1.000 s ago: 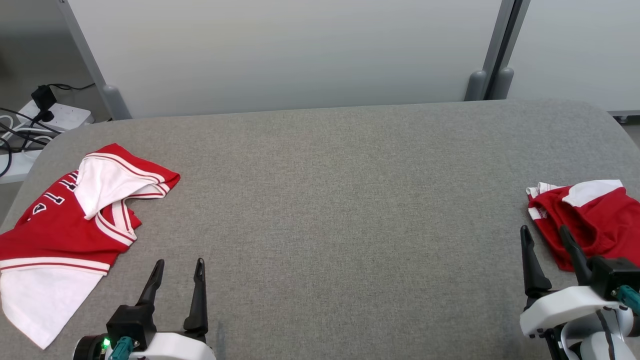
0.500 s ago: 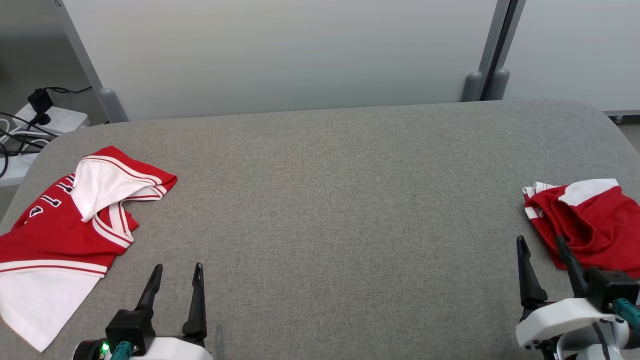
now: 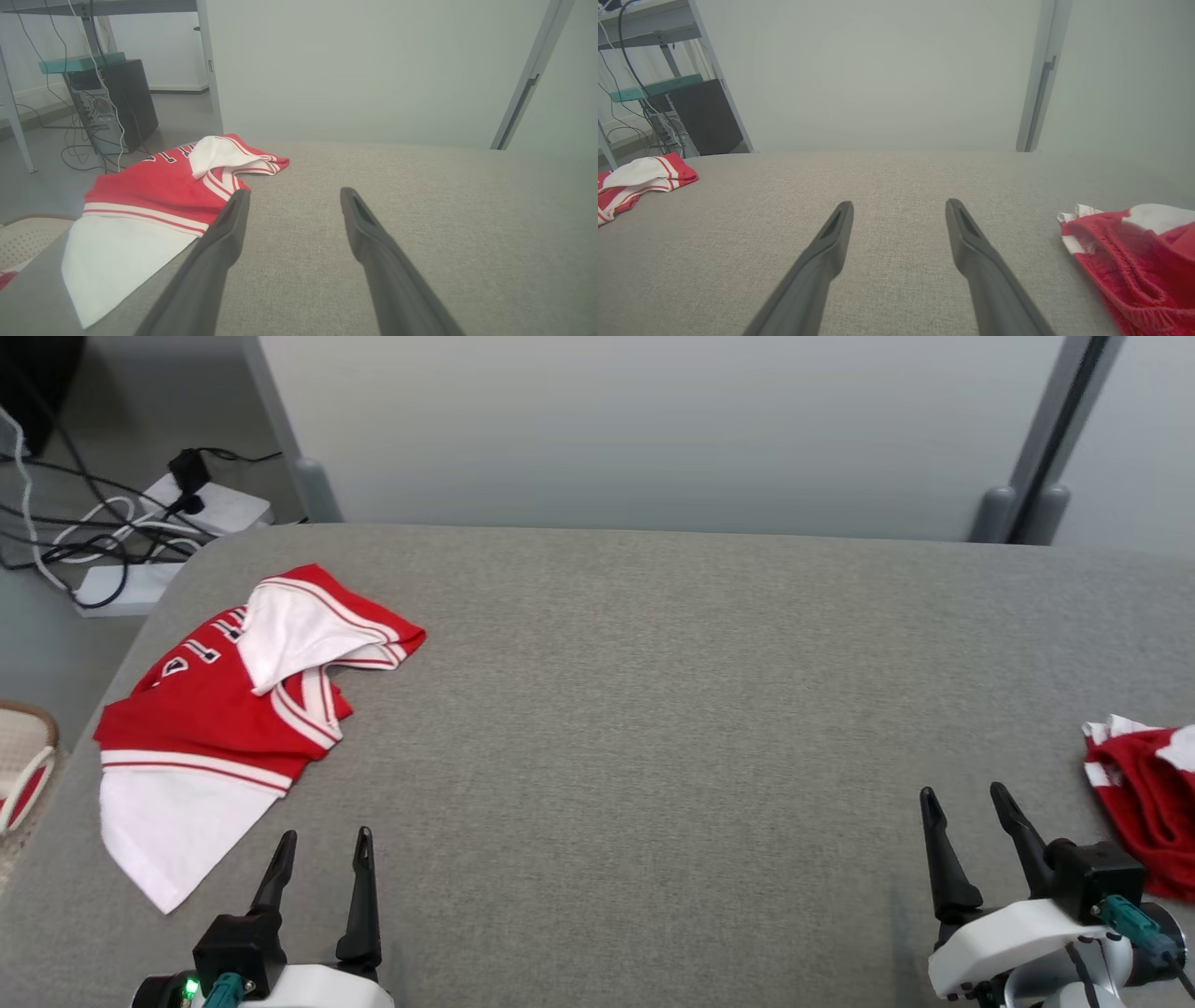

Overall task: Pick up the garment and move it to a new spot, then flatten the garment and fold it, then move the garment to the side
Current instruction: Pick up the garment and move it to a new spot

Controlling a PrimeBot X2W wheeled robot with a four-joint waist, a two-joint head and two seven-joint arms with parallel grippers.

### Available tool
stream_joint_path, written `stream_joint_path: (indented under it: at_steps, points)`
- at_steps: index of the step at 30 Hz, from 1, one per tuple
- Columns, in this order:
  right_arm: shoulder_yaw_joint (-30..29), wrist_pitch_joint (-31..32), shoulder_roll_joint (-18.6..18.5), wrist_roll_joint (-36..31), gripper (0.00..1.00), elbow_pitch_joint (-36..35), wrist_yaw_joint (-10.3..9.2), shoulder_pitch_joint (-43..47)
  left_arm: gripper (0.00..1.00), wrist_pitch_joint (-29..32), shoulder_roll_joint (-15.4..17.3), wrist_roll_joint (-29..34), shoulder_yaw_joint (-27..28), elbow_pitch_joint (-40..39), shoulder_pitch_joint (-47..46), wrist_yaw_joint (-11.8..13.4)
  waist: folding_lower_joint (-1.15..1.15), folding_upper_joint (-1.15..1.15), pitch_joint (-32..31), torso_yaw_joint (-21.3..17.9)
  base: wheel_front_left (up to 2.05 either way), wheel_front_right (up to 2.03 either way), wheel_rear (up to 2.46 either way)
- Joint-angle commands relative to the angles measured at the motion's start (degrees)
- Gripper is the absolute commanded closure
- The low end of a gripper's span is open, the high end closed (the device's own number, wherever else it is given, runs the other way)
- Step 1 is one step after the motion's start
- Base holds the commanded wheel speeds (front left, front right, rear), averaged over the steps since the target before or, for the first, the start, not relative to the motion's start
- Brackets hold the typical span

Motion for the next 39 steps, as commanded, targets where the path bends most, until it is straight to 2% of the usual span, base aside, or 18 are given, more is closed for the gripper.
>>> stream_joint_path:
  at_steps: [1, 5, 6, 7, 10, 11, 16, 23, 28, 32, 39]
  points:
    - [2.1, -0.3, -0.3, 0.5, 0.0, -0.8, 0.23, -1.6, 0.0, -0.3, 0.3, -0.3, 2.2, -1.4, -1.9, 0.8, 0.0, 0.0, 0.2, 4.3, 0.0, 0.0, 0.0]
    - [3.9, -0.3, -0.1, 1.0, 0.0, -0.4, 0.23, -2.2, 0.0, -0.3, 0.3, -0.3, 3.2, -1.3, -1.2, 1.1, 0.0, 0.0, 0.3, 10.2, 0.0, 0.0, 0.0]
    - [4.6, -0.3, -0.1, 0.9, 0.0, -0.2, 0.23, -2.5, 0.0, -0.3, 0.3, -0.3, 3.8, -1.1, -0.9, 1.1, 0.0, 0.0, 0.4, 13.2, 0.0, 0.0, 0.0]
    - [4.6, -0.3, -0.1, 0.9, 0.0, -0.2, 0.23, -2.5, 0.0, -0.3, 0.3, -0.3, 3.8, -1.1, -0.9, 1.1, 0.0, 0.0, 0.4, 13.2, 0.0, 0.0, 0.0]
    - [5.6, -0.3, 0.0, 1.0, 0.0, 0.1, 0.23, -2.8, 0.0, -0.3, 0.3, -0.5, 5.0, -0.7, -0.8, 1.1, 0.0, 0.0, 0.8, 17.5, 0.0, 0.0, 0.0]
    - [6.1, -0.3, 0.1, 1.2, 0.0, 0.3, 0.23, -2.9, 0.0, -0.3, 0.3, -0.5, 5.7, -0.2, -0.8, 1.1, 0.0, 0.0, 0.9, 20.2, 0.0, 0.0, 0.0]
    - [6.7, -0.3, 0.3, 1.2, 0.0, 0.5, 0.23, -3.0, 0.0, -0.3, 0.3, -3.0, 6.8, 1.9, -0.7, 0.4, 0.0, 0.0, 1.2, 24.1, 0.0, 0.0, 0.0]
    - [7.0, -0.3, 0.4, 1.2, 0.0, 1.4, 0.23, -3.3, 0.0, -0.3, 0.3, -5.4, 7.8, 3.8, -1.4, -0.7, 0.0, 0.0, 2.0, 23.8, 0.0, 0.0, 0.0]
    - [7.4, -0.3, -0.3, 1.0, 0.0, 1.7, 0.23, -4.1, 0.0, -0.3, 1.0, -6.7, 9.1, 9.4, -7.7, -5.0, 0.0, 0.0, 4.1, 21.3, 0.0, 0.0, 0.0]
    - [7.9, -0.3, -1.1, 0.8, 0.0, 1.6, 0.23, -5.3, 0.0, -0.3, 4.6, -6.5, 8.7, 15.0, -16.7, -7.8, 0.0, 0.0, 6.3, 19.4, 0.0, 0.0, 0.0]
    - [9.4, -0.3, -3.1, 0.2, 0.0, 1.7, 0.23, -8.2, 0.0, 3.0, 12.7, -7.7, 6.6, 27.8, -34.5, -9.8, 0.0, 0.0, 10.6, 14.9, 0.0, 0.0, 0.0]
